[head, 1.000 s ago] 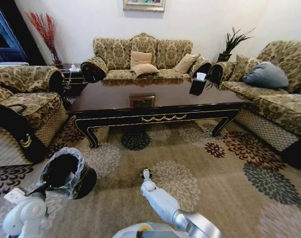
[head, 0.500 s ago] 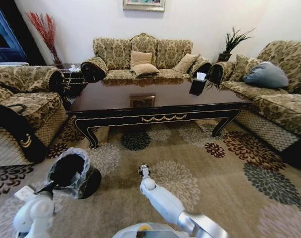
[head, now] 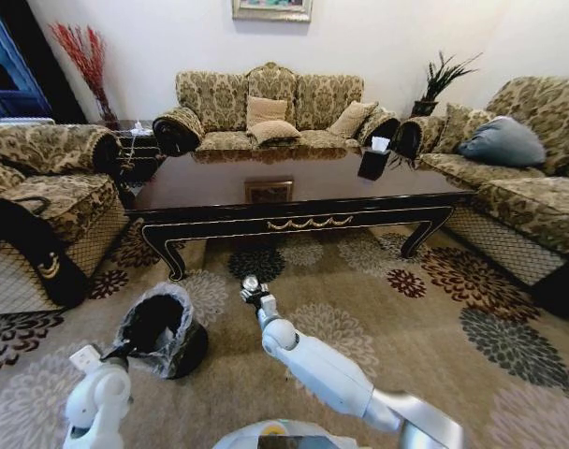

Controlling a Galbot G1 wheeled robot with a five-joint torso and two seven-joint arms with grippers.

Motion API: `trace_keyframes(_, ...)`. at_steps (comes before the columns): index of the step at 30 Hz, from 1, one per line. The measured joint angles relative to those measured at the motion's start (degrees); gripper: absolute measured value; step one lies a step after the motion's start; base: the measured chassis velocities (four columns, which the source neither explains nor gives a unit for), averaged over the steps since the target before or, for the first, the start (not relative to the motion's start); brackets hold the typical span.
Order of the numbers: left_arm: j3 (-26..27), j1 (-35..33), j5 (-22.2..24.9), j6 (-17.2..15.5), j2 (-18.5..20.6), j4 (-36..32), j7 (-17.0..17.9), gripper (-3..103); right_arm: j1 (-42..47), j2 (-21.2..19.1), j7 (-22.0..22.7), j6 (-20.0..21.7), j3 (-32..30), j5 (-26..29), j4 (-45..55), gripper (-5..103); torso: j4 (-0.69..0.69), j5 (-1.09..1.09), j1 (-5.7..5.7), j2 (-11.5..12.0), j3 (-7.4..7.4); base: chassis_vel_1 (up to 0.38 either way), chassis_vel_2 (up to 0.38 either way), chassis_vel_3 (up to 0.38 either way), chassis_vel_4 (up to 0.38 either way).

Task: Move to the front of the table and pick up the trash from the floor, then place it into the trash bin.

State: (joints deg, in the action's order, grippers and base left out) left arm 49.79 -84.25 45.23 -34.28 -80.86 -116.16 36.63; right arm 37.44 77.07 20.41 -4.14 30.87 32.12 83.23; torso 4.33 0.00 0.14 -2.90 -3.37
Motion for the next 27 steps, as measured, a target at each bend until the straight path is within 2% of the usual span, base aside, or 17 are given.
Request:
trace_keyframes(3, -1.8, 1.2, -0.6, 0.0, -1.0, 0.5, 0.1, 3, -0.6, 1.2, -5.2, -4.9, 2.6, -0.5, 0.0, 62, 0.0, 0.0, 0.0, 0.0, 0.0, 0.0, 0.0, 0.0, 0.0)
trace_keyframes(8, -2.8, 2.4, -0.9, -0.1, -1.5, 0.9, 0.2, 3, -0.8, 2.6, -10.5, -9.3, 5.7, -0.6, -0.3, 62, -0.01, 0.0, 0.0, 0.0, 0.0, 0.0, 0.0, 0.0, 0.0)
trace_keyframes(13, -3.0, 3.2, -0.7, -0.2, -1.6, 0.5, 0.2, 3, -0.8, 3.2, -13.5, -11.5, 8.3, -1.6, -0.6, 62, 0.0, 0.0, 0.0, 0.0, 0.0, 0.0, 0.0, 0.0, 0.0)
trace_keyframes(20, -3.2, 3.4, 0.0, -0.3, -1.9, -0.7, 0.2, 3, -0.4, 3.5, -14.5, -12.5, 9.2, -3.0, -1.8, 59, 0.0, 0.0, 0.0, 0.0, 0.0, 0.0, 0.0, 0.0, 0.0)
trace_keyframes(22, -3.4, 3.4, 0.0, -0.4, -2.1, -0.9, 0.2, 3, -0.2, 3.4, -15.0, -12.7, 9.3, -3.2, -2.0, 61, 0.0, 0.0, 0.0, 0.0, 0.0, 0.0, 0.0, 0.0, 0.0)
trace_keyframes(25, -3.5, 3.4, 0.0, -0.4, -2.3, -1.0, 0.2, 3, 0.2, 3.0, -15.9, -13.1, 9.2, -3.3, -2.1, 76, 0.0, 0.0, 0.0, 0.0, 0.0, 0.0, 0.0, 0.0, 0.0)
trace_keyframes(26, -3.5, 3.4, 0.0, -0.4, -2.3, -1.0, 0.2, 3, 0.2, 3.0, -15.9, -13.1, 9.2, -3.3, -2.1, 76, 0.0, 0.0, 0.0, 0.0, 0.0, 0.0, 0.0, 0.0, 0.0)
trace_keyframes(27, -3.6, 3.4, 0.0, -0.4, -2.4, -1.1, 0.2, 3, 0.3, 2.8, -16.3, -13.3, 9.1, -3.3, -2.1, 81, 0.0, 0.0, 0.0, 0.0, 0.0, 0.0, 0.0, 0.0, 0.0)
